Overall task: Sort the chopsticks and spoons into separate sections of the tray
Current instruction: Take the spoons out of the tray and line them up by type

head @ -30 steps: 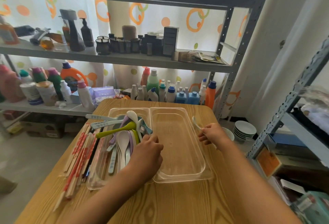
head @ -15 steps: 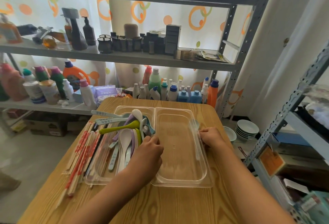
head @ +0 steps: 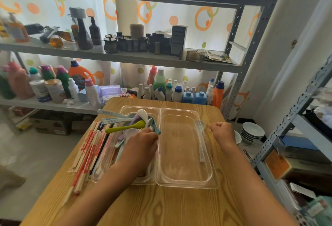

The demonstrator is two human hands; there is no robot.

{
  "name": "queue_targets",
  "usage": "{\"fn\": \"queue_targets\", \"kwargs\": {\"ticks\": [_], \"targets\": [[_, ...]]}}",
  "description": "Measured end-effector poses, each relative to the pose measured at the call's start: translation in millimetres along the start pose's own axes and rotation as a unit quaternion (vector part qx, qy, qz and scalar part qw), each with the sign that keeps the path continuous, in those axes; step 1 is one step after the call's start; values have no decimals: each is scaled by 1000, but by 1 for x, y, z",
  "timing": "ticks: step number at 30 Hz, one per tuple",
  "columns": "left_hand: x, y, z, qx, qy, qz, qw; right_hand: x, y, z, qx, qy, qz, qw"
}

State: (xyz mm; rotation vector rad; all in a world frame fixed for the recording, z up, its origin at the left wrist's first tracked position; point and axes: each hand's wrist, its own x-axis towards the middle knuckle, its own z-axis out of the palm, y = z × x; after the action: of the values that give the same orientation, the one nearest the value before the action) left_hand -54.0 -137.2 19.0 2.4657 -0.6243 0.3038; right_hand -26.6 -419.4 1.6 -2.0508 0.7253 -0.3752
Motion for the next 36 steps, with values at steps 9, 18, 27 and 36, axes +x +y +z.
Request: {"fn": "queue_targets", "kwargs": {"ticks": [9, 18, 27, 36], "targets": [[18, -51, -23, 16, 45, -147, 988, -73, -78, 30, 76, -91, -139, 983], [57, -42, -7, -41, 22, -123, 991, -110, -88, 62, 111, -138, -139, 974], [65, -39, -4, -8, 52, -156, 986, -122, -73, 63, 109, -149, -135, 974], [52, -31, -48, -39, 133, -146, 980, -132, -89, 78, 122, -194, -203, 952]]}}
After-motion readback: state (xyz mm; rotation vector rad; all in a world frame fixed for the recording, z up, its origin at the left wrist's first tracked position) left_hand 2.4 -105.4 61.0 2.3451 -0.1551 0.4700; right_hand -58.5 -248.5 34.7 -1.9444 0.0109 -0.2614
